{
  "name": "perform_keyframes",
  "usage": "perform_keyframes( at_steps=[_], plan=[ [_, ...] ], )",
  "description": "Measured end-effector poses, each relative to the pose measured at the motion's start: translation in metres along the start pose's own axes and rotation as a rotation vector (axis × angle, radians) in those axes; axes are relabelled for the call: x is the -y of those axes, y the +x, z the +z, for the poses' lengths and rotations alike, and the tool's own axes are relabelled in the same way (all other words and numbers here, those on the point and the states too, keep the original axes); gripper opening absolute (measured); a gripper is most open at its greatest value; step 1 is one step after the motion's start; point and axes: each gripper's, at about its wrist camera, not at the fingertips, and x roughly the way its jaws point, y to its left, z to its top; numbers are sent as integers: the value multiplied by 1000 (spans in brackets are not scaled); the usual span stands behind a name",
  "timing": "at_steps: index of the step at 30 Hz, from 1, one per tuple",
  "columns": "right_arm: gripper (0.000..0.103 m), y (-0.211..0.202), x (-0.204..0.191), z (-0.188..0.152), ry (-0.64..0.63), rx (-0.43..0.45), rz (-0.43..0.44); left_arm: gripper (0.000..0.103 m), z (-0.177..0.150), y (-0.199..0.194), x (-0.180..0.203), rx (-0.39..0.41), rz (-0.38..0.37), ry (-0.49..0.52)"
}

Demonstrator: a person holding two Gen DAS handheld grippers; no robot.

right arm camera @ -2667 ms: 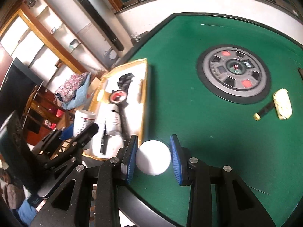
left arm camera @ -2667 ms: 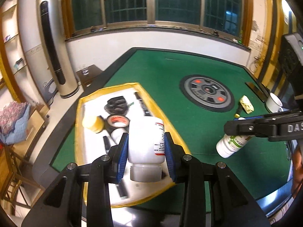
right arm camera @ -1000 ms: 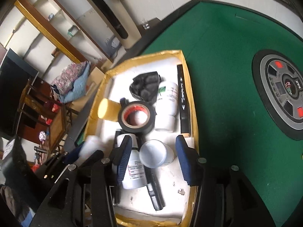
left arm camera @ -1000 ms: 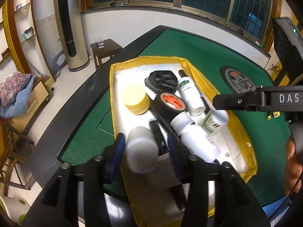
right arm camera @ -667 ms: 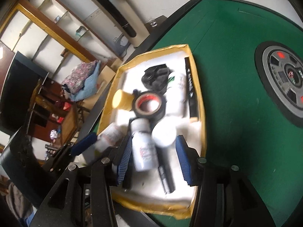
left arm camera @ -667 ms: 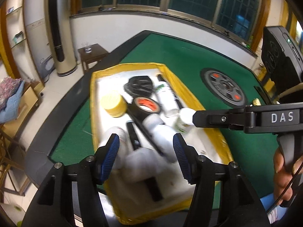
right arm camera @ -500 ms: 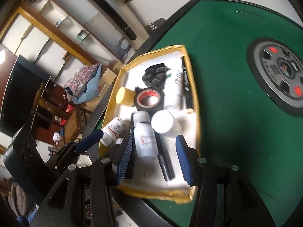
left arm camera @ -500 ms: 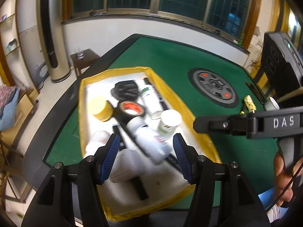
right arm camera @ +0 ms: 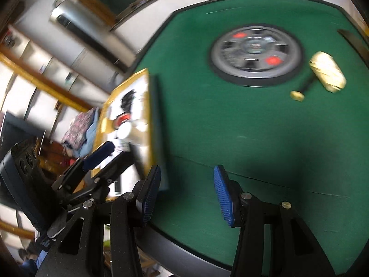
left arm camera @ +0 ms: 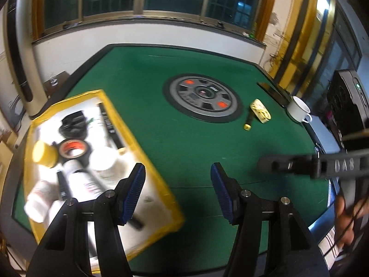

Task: Organize rigid objects
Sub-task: 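Grasp the cream keychain card with the right tool while the left tool moves to the felt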

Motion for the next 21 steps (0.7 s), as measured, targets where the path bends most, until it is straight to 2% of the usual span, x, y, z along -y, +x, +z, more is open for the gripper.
perform_keyframes(
  at_steps=[5,8,10,15,21],
  plan=[
    [44,-31,63,38,-6,83,-118,58,6,9,29,-28,15,42],
    [55,-41,101,72,-52,126,-219,58,4,16,40,-47,18,33],
    [56,-35,116,90,-105,98,-270,58,2,21,46,-63,18,28],
    [56,-3,139,120,-219,0,-303,58,-4,34,57,-98,23,8],
    [55,23,148,129,-343,-49,-331,58,-5,43,70,-108,19,9]
  ],
)
